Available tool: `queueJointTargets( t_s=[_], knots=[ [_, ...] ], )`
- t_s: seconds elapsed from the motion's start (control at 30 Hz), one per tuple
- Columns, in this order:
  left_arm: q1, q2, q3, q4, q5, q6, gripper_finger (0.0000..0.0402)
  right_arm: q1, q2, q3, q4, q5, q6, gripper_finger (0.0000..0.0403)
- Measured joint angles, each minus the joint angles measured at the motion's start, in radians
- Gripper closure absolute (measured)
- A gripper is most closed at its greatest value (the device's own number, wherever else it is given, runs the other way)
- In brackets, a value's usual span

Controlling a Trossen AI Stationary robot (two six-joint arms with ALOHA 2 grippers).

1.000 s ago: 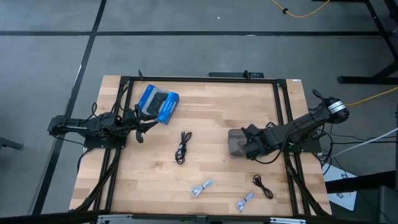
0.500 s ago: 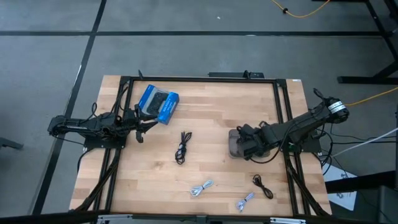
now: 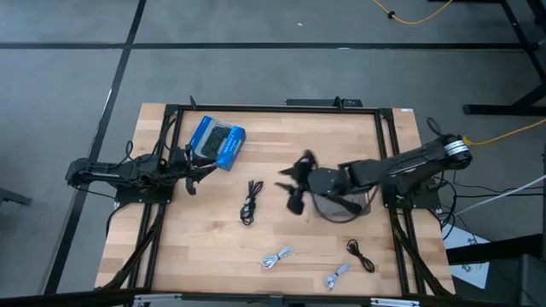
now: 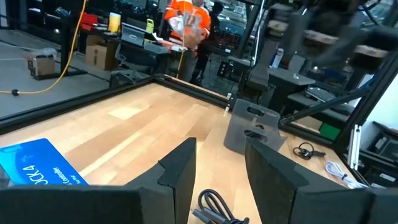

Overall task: Pick and place USB-C Cables
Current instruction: Put the white charger cable into the black bin

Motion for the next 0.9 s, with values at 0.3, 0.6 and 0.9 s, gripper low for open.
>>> queueJointTargets(
  t_s=[0.3, 0.6, 0.9],
  knots=[
    [0.0, 0.0, 0.0, 0.0, 0.0, 0.003, 0.0271, -0.059, 0.283, 0.046, 0.428, -0.214, -0.208, 0.023],
    [0.0, 0.0, 0.0, 0.0, 0.0, 0.006, 0.0271, -0.124, 0.53, 0.358, -0.074, -0.425, -0.276, 0.023],
    [0.0, 0.0, 0.0, 0.0, 0.0, 0.007, 0.0271, -0.132, 0.667, 0.543, -0.381, -0.435, -0.688, 0.023]
  ],
)
